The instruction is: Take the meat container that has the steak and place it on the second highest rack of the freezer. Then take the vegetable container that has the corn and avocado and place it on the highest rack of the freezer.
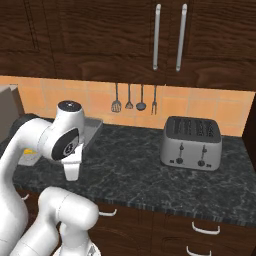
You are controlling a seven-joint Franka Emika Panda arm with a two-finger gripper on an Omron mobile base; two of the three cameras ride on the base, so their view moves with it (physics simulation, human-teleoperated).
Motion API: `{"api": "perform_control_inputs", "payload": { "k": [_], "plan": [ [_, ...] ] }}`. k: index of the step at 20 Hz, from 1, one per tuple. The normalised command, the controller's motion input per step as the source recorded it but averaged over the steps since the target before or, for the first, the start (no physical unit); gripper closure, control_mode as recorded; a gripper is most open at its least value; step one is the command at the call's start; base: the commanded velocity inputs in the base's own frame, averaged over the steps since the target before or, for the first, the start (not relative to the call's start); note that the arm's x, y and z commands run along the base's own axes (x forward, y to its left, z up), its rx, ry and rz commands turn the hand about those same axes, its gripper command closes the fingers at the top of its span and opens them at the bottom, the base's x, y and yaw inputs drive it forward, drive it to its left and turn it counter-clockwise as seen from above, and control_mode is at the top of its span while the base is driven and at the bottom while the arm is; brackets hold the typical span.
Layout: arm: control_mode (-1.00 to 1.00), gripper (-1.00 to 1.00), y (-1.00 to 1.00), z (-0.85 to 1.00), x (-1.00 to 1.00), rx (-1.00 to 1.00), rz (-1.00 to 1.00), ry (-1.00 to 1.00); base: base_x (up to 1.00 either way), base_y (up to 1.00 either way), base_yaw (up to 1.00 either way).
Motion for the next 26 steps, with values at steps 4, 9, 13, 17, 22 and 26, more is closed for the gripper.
{"api": "perform_control_inputs", "payload": {
  "k": [4, 9, 13, 17, 22, 26],
  "plan": [
    [-1.00, 1.00, 0.03, 0.44, -0.37, 0.12, 0.00, 0.00, 0.00, 0.00, 0.00],
    [-1.00, 1.00, 0.06, 0.18, -0.38, 0.09, 0.00, -0.04, 0.00, 0.00, 0.00],
    [-1.00, 1.00, 0.28, 0.26, -0.26, 0.00, 0.01, -0.05, 0.00, 0.00, 0.00],
    [-1.00, 1.00, 0.14, 0.34, -0.33, 0.00, 0.00, -0.09, 0.00, 0.00, 0.00],
    [-1.00, 1.00, 0.07, 0.39, -0.31, 0.00, 0.00, -0.08, 0.00, 0.00, 0.00],
    [1.00, 1.00, 0.02, 0.08, -0.19, 0.00, 0.00, -0.03, -0.24, 0.00, 0.00]
  ]
}}
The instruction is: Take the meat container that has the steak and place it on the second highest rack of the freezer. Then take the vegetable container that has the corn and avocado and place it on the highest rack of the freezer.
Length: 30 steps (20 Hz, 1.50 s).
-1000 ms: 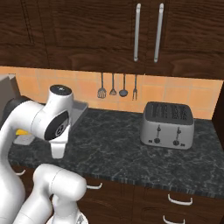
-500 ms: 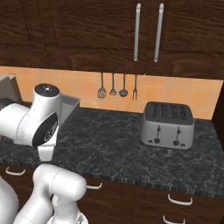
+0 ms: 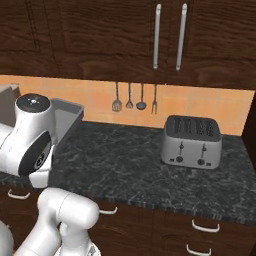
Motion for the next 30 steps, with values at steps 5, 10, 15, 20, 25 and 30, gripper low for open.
{"api": "perform_control_inputs", "payload": {
  "k": [5, 10, 15, 20, 25, 30],
  "plan": [
    [1.00, 1.00, 0.00, 0.00, 0.00, 0.00, 0.00, 0.00, -0.78, -0.22, -0.06],
    [1.00, 1.00, 0.00, 0.00, 0.00, 0.00, 0.00, 0.00, -0.12, -0.19, -0.83],
    [1.00, 1.00, 0.00, 0.00, 0.00, 0.00, 0.00, 0.00, 0.00, 0.00, -1.00],
    [1.00, 1.00, 0.00, 0.00, 0.00, 0.00, 0.00, 0.00, -0.02, 0.02, -1.00],
    [1.00, 1.00, 0.00, 0.00, 0.00, 0.00, 0.00, 0.00, -0.21, 0.01, -0.96],
    [1.00, 1.00, 0.00, 0.00, 0.00, 0.00, 0.00, 0.00, 0.11, -0.38, -0.43]
  ]
}}
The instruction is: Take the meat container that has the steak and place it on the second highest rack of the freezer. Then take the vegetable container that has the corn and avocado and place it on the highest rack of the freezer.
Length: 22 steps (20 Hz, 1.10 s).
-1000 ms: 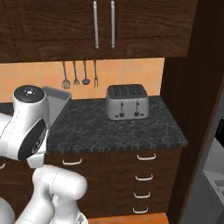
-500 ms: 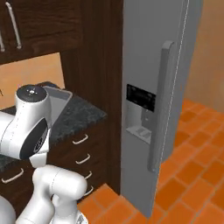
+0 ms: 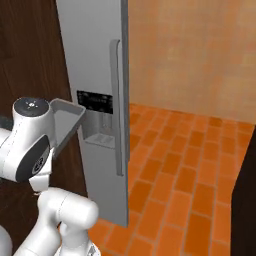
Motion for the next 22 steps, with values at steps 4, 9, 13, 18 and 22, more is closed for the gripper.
{"api": "perform_control_inputs", "payload": {
  "k": [4, 9, 13, 18, 22],
  "plan": [
    [1.00, 1.00, 0.00, 0.00, 0.00, 0.00, 0.00, 0.00, 0.45, -0.94, 0.01],
    [1.00, 1.00, 0.00, 0.00, 0.00, 0.00, 0.00, 0.00, 0.38, -0.83, 0.02],
    [1.00, 1.00, 0.00, 0.00, 0.00, 0.00, 0.00, 0.00, 0.85, -0.52, 0.06],
    [1.00, 1.00, 0.00, 0.00, 0.00, 0.00, 0.00, 0.00, 0.77, -0.49, 0.14],
    [1.00, 1.00, 0.00, 0.00, 0.00, 0.00, 0.00, 0.00, 0.73, -0.68, 0.26]
  ]
}}
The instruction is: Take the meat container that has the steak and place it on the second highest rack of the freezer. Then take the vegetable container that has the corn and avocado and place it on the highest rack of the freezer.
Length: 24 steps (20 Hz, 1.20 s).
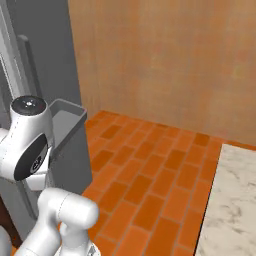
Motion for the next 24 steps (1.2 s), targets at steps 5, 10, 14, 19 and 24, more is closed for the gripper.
{"api": "perform_control_inputs", "payload": {
  "k": [5, 10, 14, 19, 24],
  "plan": [
    [1.00, 1.00, 0.00, 0.00, 0.00, 0.00, 0.00, 0.00, 0.93, -0.55, 0.28],
    [1.00, 1.00, 0.00, 0.00, 0.00, 0.00, 0.00, 0.00, 1.00, -0.29, 0.33],
    [1.00, 1.00, 0.00, 0.00, 0.00, 0.00, 0.00, 0.00, 1.00, -0.42, 0.28],
    [1.00, 1.00, 0.00, 0.00, 0.00, 0.00, 0.00, 0.00, 0.99, -0.21, 0.36],
    [1.00, 1.00, 0.00, 0.00, 0.00, 0.00, 0.00, 0.00, 0.51, 0.01, 0.54]
  ]
}}
